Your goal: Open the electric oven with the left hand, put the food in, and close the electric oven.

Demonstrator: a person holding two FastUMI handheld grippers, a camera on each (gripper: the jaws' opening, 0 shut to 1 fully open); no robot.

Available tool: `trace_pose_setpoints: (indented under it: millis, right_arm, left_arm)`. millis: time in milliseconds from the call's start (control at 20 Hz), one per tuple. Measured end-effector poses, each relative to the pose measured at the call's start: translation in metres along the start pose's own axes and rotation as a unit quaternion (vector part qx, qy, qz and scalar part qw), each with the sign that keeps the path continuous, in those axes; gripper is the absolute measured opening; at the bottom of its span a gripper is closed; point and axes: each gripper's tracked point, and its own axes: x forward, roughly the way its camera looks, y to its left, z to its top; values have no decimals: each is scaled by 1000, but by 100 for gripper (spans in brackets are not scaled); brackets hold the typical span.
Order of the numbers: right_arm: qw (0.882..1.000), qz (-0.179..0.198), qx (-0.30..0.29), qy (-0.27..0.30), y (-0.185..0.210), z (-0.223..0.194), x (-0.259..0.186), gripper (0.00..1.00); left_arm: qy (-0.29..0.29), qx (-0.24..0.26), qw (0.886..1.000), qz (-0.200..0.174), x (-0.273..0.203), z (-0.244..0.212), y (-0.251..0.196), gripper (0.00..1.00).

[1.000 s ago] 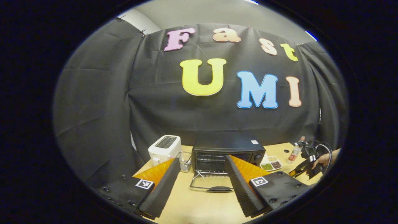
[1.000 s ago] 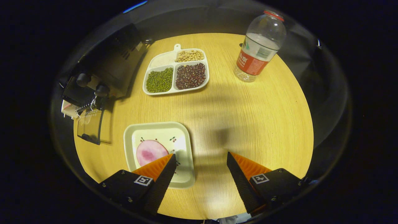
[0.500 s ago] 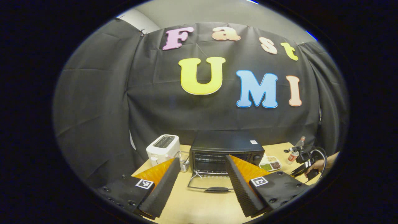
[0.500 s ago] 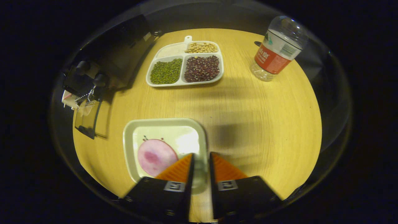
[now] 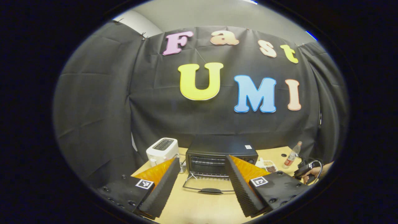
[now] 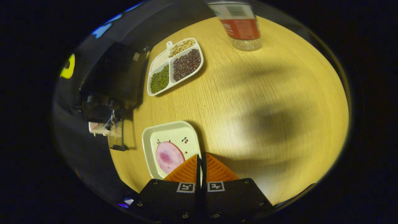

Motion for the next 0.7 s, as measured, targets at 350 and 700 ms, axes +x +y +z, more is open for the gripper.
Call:
trace_pose_setpoints:
  millis: [350,700]
  right_arm:
    - [978,159,137,-16,18,-24,-7,0]
    - [971,171,150,-69,36,-38,-34,0]
  left_arm:
    - [12,-21,999,25,-25,-7,-16,97]
    - [-24,-20,999,-21,-25,20,-32,100]
